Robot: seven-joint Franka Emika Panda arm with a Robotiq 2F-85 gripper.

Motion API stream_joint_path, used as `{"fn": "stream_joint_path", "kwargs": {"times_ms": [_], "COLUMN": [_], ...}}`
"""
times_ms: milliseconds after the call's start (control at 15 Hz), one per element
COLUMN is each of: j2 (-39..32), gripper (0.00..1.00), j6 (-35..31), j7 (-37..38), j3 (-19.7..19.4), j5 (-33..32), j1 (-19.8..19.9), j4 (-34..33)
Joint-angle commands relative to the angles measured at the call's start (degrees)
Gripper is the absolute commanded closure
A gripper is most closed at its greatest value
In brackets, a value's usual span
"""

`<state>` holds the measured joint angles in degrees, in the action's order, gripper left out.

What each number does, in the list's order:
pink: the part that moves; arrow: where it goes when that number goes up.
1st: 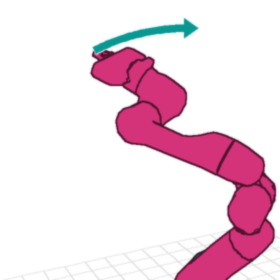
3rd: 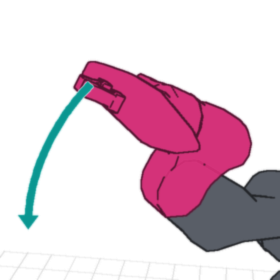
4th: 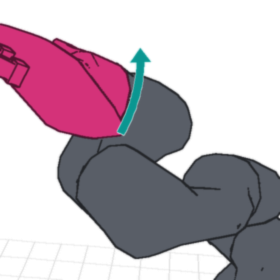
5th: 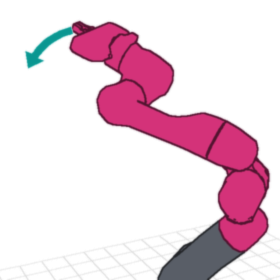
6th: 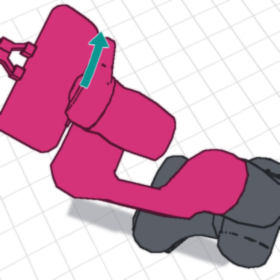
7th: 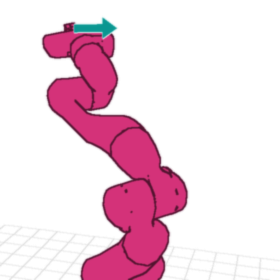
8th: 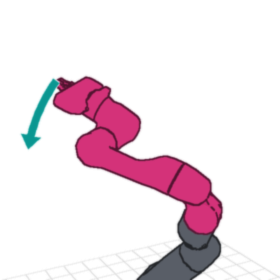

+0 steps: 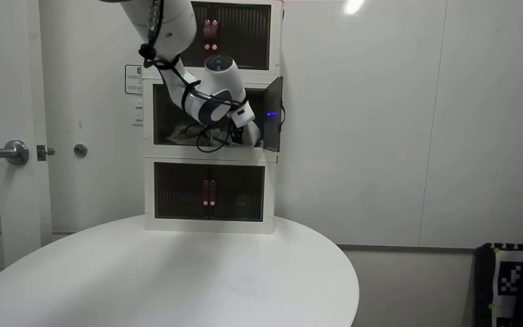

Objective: Put the towel in the middle cabinet

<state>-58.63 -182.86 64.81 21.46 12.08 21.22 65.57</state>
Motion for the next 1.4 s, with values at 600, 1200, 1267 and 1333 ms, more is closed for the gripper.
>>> {"fn": "stream_joint_path", "kwargs": {"times_ms": [600, 1200, 1267, 1333], "j2": [8.0, 14.8, 15.5, 16.1], "gripper": [0.0, 0.0, 0.0, 0.0], "j6": [6.4, 25.6, 27.6, 29.5], "j7": [-10.9, -40.4, -43.4, -46.4], "j3": [11.5, 7.6, 5.9, 4.6], "j5": [0.1, 18.5, 19.7, 20.5], "j1": [8.6, 10.7, 10.1, 9.7], "j4": [5.3, 10.0, 9.8, 9.6]}}
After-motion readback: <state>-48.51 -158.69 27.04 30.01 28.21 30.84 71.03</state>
